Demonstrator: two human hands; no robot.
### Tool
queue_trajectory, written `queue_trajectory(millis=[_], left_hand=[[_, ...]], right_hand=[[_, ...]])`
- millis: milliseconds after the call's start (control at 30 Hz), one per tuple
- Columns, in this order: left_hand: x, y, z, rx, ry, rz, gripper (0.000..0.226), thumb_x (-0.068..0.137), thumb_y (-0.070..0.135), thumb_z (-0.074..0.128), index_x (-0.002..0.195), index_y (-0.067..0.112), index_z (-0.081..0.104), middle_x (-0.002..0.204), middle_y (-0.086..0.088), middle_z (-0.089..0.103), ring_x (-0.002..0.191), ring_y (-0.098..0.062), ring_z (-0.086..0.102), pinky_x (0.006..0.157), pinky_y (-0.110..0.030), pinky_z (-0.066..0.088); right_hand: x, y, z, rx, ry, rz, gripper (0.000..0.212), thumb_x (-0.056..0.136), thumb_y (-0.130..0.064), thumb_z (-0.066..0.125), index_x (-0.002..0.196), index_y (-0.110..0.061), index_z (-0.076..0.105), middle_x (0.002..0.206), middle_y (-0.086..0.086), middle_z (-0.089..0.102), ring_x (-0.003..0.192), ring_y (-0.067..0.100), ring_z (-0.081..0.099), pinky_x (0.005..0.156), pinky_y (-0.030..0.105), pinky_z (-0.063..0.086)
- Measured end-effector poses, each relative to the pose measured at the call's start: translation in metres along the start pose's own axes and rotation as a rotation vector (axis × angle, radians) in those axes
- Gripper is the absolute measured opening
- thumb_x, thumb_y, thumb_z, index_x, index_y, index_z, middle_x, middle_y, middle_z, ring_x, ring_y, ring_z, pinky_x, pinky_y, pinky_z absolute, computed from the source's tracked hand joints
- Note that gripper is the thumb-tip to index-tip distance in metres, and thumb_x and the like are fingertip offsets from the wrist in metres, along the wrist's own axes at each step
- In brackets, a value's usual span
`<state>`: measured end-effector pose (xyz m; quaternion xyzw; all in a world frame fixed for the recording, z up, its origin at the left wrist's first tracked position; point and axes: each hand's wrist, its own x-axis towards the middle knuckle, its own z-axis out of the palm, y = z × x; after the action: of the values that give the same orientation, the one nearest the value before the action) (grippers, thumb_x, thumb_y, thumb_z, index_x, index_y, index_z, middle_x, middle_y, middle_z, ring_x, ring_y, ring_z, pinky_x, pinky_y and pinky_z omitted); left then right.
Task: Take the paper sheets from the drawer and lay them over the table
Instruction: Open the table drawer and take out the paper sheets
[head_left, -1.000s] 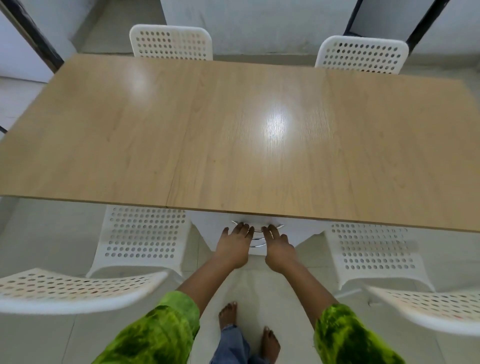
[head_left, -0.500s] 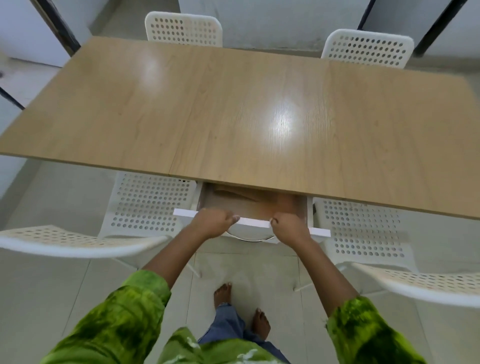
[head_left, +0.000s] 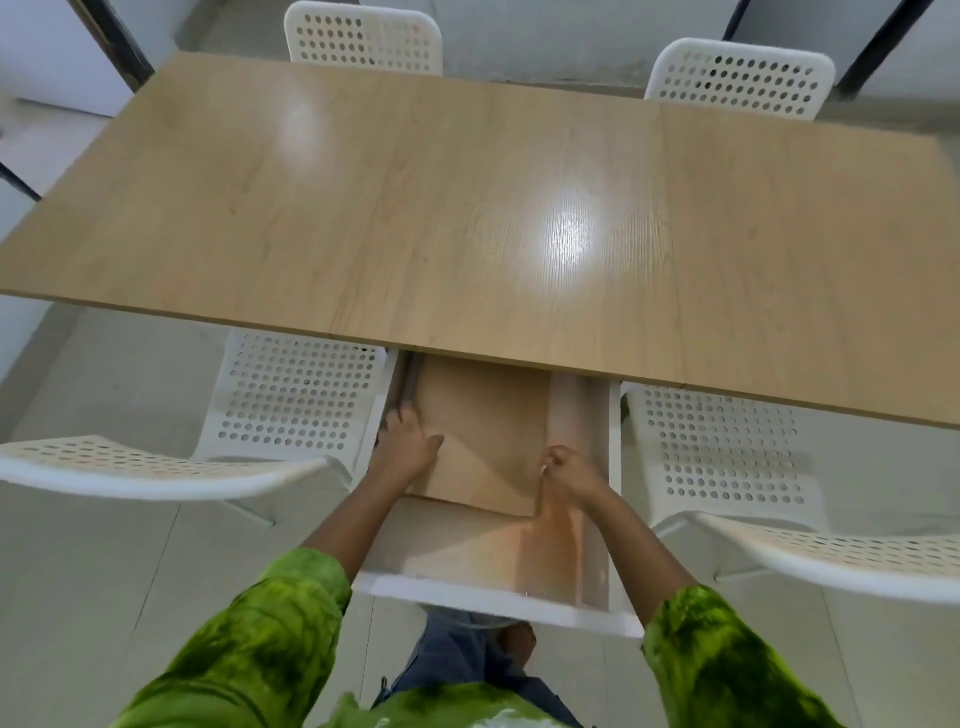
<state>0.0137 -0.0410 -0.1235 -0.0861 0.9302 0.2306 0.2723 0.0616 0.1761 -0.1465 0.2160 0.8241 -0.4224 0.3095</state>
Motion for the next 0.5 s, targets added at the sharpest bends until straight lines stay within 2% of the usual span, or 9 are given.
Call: queue_trajectory(millis=[67,100,167,233,300,367,433,500], left_hand=[[0.005,-0.003,0.003,-0.19,-0.081,-0.123,0.077,0.091,0.033,0.052,0.147,0.004,0.006,0.153,-0.019,0.019,0.137,-0.037,0.029,0.109,-0.043,0.03],[0.007,-0.005,0.004,-0.278,-0.107,-0.166,0.08,0.09,0.034,0.054,0.147,0.004,0.007,0.153,-0.019,0.021,0.137,-0.036,0.03,0.109,-0.042,0.031],[0.01,-0.011,0.006,-0.417,-0.149,-0.217,0.086,0.086,0.037,0.061,0.146,0.003,0.011,0.151,-0.017,0.027,0.135,-0.035,0.034,0.107,-0.04,0.033],[0.011,-0.02,0.008,-0.562,-0.197,-0.266,0.096,0.075,0.035,0.074,0.146,0.003,0.017,0.146,-0.018,0.036,0.128,-0.035,0.043,0.105,-0.038,0.039],[0.01,-0.03,0.006,-0.698,-0.234,-0.295,0.103,0.062,0.029,0.084,0.142,0.001,0.027,0.136,-0.019,0.05,0.116,-0.034,0.055,0.099,-0.042,0.047],[0.0,-0.032,-0.001,-0.834,-0.259,-0.287,0.08,0.065,0.018,0.082,0.13,-0.002,0.042,0.117,-0.021,0.063,0.096,-0.032,0.065,0.082,-0.04,0.055],[-0.012,-0.029,-0.01,-0.957,-0.323,-0.278,0.054,0.072,0.01,0.076,0.119,-0.003,0.052,0.1,-0.018,0.067,0.084,-0.03,0.066,0.071,-0.038,0.057],[-0.024,-0.029,-0.018,-1.056,-0.409,-0.294,0.049,0.071,0.013,0.074,0.114,0.0,0.054,0.092,-0.016,0.067,0.081,-0.03,0.065,0.067,-0.039,0.057]], right_hand=[[0.003,-0.001,0.001,0.05,-0.021,0.052,0.013,0.09,-0.002,0.041,0.089,-0.006,0.054,0.092,0.007,0.05,0.085,0.022,0.055,0.078,0.029,0.04],[0.007,0.001,0.004,0.095,-0.018,0.075,0.012,0.089,-0.003,0.042,0.091,-0.004,0.054,0.096,0.011,0.051,0.086,0.023,0.055,0.082,0.033,0.043],[0.01,0.002,0.009,0.204,-0.024,0.14,0.034,0.088,-0.006,0.043,0.121,-0.002,0.048,0.119,0.014,0.052,0.105,0.029,0.054,0.09,0.039,0.047],[0.008,0.002,0.013,0.258,-0.042,0.195,0.05,0.086,-0.01,0.043,0.136,-0.011,0.038,0.13,0.013,0.05,0.102,0.024,0.052,0.069,0.031,0.047],[0.006,0.005,0.014,0.324,-0.041,0.231,0.049,0.087,-0.013,0.046,0.136,-0.013,0.037,0.128,0.014,0.051,0.087,0.021,0.05,0.058,0.026,0.038],[-0.001,0.008,0.012,0.38,-0.034,0.243,0.046,0.089,-0.018,0.051,0.133,-0.011,0.039,0.119,0.011,0.052,0.077,0.016,0.05,0.06,0.025,0.04],[-0.013,0.009,0.007,0.492,-0.036,0.247,0.038,0.089,-0.025,0.057,0.122,-0.011,0.045,0.109,0.008,0.055,0.077,0.016,0.055,0.064,0.027,0.046],[-0.028,0.01,-0.001,0.697,-0.105,0.248,0.038,0.087,-0.031,0.061,0.114,-0.006,0.055,0.097,0.009,0.064,0.081,0.022,0.062,0.071,0.033,0.052]])
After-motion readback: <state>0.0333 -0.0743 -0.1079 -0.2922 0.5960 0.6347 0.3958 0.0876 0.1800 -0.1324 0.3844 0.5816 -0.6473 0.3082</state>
